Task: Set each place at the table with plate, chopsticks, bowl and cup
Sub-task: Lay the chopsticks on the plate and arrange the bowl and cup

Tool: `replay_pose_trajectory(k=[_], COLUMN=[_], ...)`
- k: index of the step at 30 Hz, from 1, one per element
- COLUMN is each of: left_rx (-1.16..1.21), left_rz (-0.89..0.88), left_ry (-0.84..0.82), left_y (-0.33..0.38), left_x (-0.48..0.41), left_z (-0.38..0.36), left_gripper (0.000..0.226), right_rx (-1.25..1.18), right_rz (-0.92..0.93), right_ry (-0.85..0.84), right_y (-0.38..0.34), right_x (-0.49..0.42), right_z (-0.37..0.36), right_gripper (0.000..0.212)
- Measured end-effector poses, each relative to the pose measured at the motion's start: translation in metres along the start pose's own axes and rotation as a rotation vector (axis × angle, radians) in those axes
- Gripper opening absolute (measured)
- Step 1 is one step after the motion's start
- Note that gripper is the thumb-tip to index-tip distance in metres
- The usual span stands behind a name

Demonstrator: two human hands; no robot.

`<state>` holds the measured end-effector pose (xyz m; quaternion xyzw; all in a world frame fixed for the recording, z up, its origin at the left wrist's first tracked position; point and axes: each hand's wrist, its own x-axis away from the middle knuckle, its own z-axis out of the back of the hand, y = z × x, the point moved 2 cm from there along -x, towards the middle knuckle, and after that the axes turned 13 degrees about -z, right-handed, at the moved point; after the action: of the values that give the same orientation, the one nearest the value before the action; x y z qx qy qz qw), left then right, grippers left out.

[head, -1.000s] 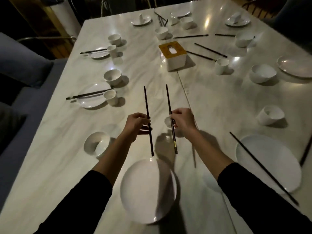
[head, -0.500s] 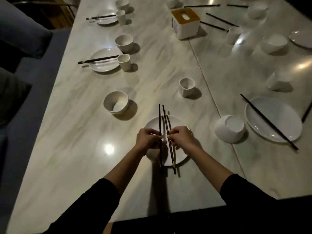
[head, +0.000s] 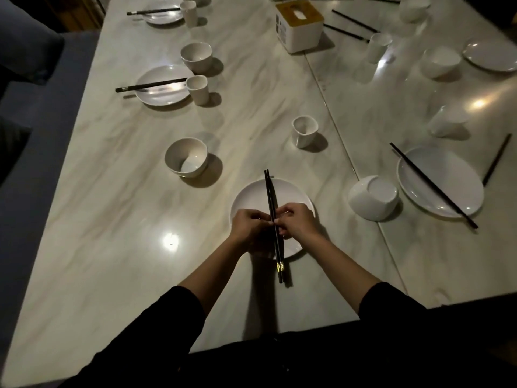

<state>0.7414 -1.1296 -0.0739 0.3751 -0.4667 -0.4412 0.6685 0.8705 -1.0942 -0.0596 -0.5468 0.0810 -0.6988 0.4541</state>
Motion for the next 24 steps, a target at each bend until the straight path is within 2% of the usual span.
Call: replay_pose_trajectory(k=[9,13,17,24], left_rx=[0.028,0.020,0.029,0.018], left_rz=[0.049,0.032,0.028,0.039], left_ry=[-0.009,0.009,0.013,0.022], left_y=[-0.003,-0.002,-0.002,-0.002], left_x=[0.009,0.010,0.010,0.010], left_z=[-0.001,-0.001,-0.002,-0.004], left_gripper=[0.013,0.024,0.032,0.032], right_rx=[0.008,0.008,0.021,0.024], right_rz=[0.057,0.070,0.076,0.080], right_ry=[0.011,0.002,0.002,0.004], right_y=[0.005,0.004,0.004,0.005], right_x=[0.010,0.012,0.012,0.011], right_z=[-0.002,-0.002,-0.002,-0.003], right_gripper=[0.038,0.045,0.046,0.046])
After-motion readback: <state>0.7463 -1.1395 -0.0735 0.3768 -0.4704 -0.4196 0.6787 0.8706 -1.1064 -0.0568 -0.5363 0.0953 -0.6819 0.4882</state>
